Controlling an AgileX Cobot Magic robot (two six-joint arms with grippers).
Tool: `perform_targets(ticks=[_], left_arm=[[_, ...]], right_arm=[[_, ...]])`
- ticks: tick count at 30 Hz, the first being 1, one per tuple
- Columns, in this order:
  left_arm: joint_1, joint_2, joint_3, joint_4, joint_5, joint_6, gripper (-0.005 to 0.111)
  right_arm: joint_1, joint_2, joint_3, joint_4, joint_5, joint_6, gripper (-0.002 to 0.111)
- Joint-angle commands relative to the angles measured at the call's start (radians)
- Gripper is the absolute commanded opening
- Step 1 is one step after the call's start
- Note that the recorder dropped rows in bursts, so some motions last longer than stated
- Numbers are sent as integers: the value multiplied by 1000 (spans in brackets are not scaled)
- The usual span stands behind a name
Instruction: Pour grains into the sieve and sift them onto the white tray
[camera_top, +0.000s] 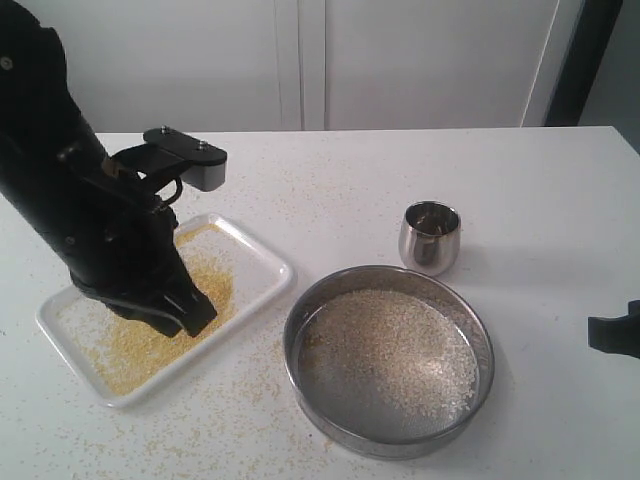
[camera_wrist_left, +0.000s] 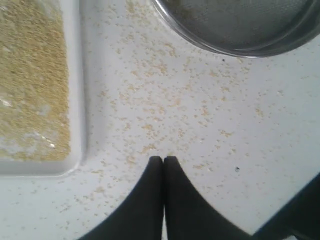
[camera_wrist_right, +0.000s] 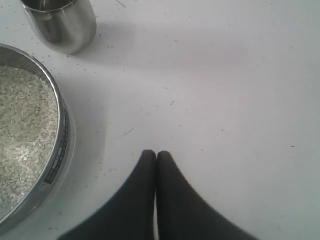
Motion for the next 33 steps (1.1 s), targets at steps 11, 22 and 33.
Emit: perform_targets(ticks=[11, 22, 33], left_arm=[[47, -326, 101, 171, -280, -15, 0], [327, -638, 306, 155, -375, -16, 0], [640, -944, 598, 122, -485, -39, 0]], right_arm=[[-2, -2, 3, 0, -6, 2, 0], [-2, -2, 3, 0, -6, 2, 0], [-2, -2, 3, 0, -6, 2, 0]])
